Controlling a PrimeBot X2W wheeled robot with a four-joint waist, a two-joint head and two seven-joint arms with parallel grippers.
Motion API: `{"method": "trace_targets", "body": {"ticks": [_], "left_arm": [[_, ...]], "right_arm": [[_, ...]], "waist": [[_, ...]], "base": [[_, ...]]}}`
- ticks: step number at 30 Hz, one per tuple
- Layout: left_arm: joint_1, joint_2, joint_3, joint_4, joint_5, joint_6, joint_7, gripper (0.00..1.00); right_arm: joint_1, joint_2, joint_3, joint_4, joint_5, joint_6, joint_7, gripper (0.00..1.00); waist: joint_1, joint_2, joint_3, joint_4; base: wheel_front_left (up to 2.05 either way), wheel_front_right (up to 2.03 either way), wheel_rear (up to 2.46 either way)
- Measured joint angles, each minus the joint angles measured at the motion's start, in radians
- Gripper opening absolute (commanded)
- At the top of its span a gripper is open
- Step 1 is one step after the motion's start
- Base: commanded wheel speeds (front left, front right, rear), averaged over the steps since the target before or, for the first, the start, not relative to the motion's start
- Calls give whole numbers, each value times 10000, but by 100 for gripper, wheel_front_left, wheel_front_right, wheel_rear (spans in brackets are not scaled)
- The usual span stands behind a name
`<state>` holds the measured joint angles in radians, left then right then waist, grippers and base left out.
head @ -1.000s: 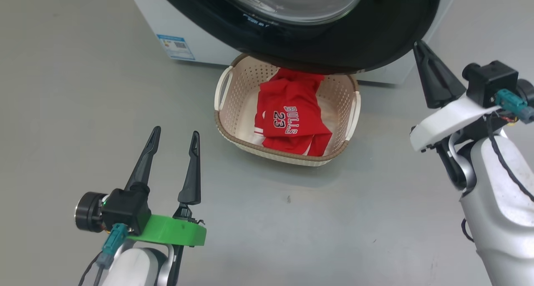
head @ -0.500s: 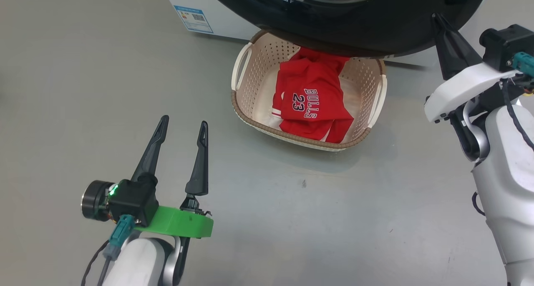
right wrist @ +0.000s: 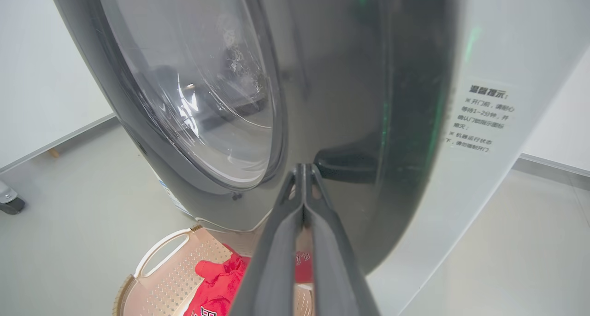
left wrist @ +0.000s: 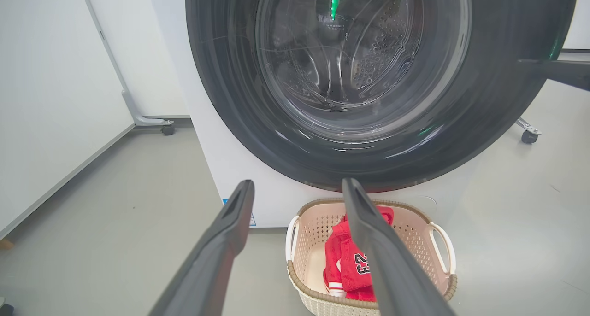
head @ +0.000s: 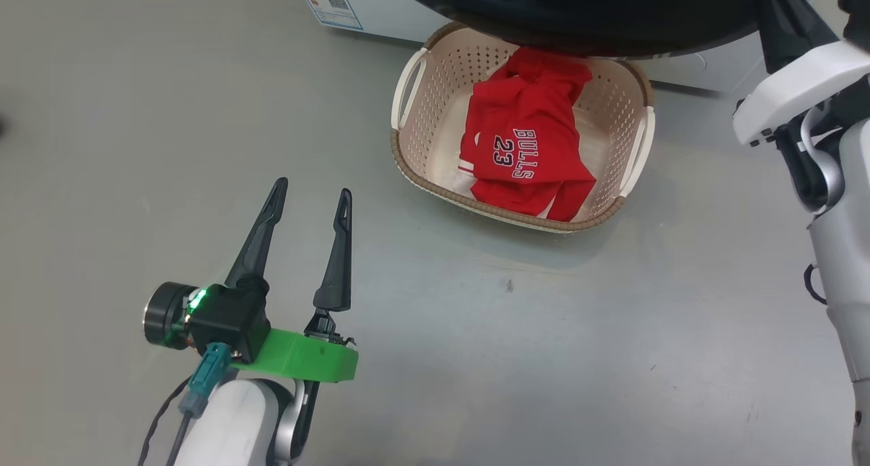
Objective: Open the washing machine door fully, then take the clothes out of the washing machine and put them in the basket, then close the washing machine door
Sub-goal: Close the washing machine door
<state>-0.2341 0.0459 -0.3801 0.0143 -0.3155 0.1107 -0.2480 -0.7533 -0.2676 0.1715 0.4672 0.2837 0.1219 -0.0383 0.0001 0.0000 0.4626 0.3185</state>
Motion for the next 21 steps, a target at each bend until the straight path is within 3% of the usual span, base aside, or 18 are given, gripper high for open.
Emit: {"method": "trace_targets", "body": {"ticks": [21], "left_arm": [[-283,-82,-140,92,-176,0,-12,100]], "right_arm": [[-1970,-546,-600,1103,190,-10,-336,0]], "waist": [[0,0,541,654]], "base": [[0,0,0]]}}
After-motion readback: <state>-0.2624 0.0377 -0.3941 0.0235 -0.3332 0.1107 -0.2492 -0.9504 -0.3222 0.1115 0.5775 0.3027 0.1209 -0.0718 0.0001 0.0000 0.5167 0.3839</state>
